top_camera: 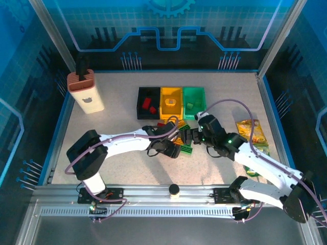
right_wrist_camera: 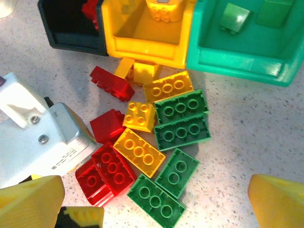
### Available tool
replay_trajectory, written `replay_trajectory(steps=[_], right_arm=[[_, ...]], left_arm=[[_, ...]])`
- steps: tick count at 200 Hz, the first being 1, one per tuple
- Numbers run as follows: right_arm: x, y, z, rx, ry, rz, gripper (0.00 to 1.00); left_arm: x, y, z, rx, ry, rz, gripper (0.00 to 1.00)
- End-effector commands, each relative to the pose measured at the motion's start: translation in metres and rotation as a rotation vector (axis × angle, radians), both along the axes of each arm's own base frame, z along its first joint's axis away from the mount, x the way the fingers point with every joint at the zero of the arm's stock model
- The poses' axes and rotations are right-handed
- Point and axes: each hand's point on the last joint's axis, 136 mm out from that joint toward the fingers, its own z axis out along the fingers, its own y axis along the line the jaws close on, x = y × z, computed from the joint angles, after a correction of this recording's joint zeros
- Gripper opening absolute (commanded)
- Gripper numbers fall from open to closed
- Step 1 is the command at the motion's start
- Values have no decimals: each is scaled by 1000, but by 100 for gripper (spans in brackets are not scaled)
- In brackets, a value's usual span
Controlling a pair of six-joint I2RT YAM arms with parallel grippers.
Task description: Sort the legos into containers by color
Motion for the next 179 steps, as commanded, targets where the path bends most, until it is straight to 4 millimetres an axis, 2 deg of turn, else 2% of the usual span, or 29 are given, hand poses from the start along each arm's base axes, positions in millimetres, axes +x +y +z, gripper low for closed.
replay_trajectory(steps=[1,88,179], right_arm=[[1,-10,4,30,-20,-44,100],[-5,-20,-7,33,-1,-63,100],[-3,-19,-7,46,-6,-65,100]], left_arm=[[1,2,-8,76,1,-28,73],[-1,8,-32,224,16,-55,72],[-12,16,-30,295,-13,-60,77]])
